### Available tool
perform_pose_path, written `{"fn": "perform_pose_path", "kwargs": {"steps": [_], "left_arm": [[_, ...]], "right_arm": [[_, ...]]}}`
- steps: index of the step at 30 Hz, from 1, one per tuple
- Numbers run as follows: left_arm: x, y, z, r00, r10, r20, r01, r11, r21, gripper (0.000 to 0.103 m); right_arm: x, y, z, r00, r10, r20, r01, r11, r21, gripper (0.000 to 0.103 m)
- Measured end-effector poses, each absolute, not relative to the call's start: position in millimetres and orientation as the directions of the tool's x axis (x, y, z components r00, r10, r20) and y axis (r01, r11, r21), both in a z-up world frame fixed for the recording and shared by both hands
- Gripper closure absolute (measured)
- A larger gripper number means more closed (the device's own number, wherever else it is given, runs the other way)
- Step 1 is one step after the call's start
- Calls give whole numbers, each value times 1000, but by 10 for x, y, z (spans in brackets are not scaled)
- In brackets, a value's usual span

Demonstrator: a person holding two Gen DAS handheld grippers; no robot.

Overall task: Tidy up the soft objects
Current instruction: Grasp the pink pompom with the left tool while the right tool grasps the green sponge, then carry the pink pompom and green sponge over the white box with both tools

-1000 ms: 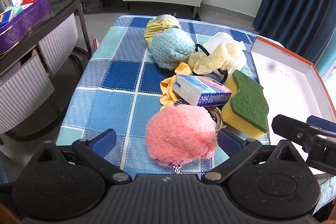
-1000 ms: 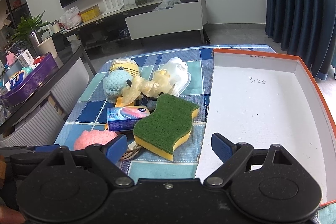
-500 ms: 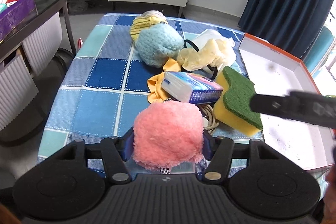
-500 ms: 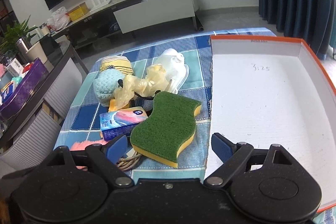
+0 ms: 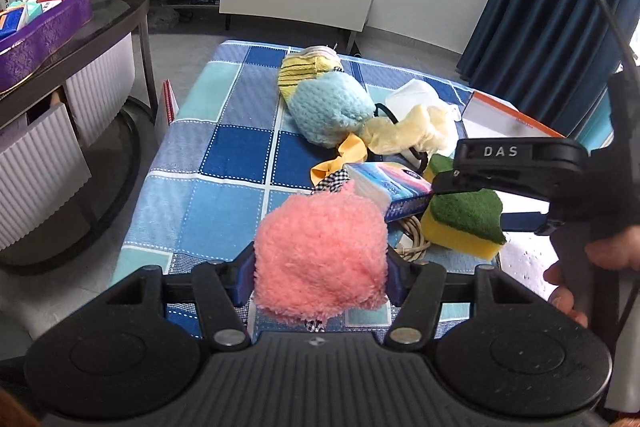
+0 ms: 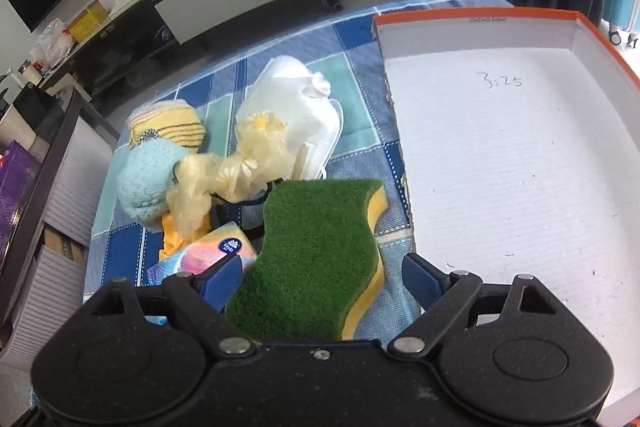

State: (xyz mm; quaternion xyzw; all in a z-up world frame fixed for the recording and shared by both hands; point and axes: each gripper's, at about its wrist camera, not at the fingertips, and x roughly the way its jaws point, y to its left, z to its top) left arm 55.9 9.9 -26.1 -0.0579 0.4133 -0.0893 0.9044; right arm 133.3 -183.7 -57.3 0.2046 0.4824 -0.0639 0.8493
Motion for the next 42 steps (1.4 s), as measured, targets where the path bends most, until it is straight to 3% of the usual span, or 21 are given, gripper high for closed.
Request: {"fn": "perform_pose_path", "kwargs": {"steps": [1,4,5,10,12,15,16,17,20,27,31,42], "left_arm": [[558,99,-260,642,-212,-736,115,977,-181,42],[550,103,-247,647,-212,-733,114,977,-182,42],[549,97,-240,648,-211,-732,114,977,-181,42],[513,80,-208,653,-217,-725,120,975,-185,42],[515,58,-197,654,-218,-724,124,975,-182,42],[503,53,-195,658,-217,-721,122,976,-182,42],[502,52,-197,658,-217,-721,124,976,-181,42],[499,54,-199,657,-217,-722,124,976,-181,42],[493,63,-190,658,-216,-721,124,976,-179,42],[488,66,-183,659,-220,-719,122,975,-186,42],[477,68,-162,665,-221,-714,123,975,-187,42],[498,-99,-26,675,-237,-699,155,971,-179,42]], "right_arm": [[1333,-1837,-571,529,108,-842,295,906,302,11],[1294,-1835,-518,549,120,-827,264,914,308,20],[1269,-1846,-495,561,118,-820,257,916,308,31],[1187,-1970,-407,586,161,-794,228,908,352,48],[1172,-2005,-402,577,174,-798,232,902,364,46],[1194,-2017,-435,572,200,-795,233,890,391,34],[1208,-2018,-454,565,208,-799,241,884,401,23],[1223,-2016,-472,558,212,-802,256,876,409,19],[1272,-1953,-495,557,185,-810,278,878,391,14],[1372,-1851,-573,534,147,-833,273,902,335,13],[1299,-1888,-506,568,145,-810,245,910,335,20],[999,-2209,-134,642,144,-753,204,915,348,20]]}}
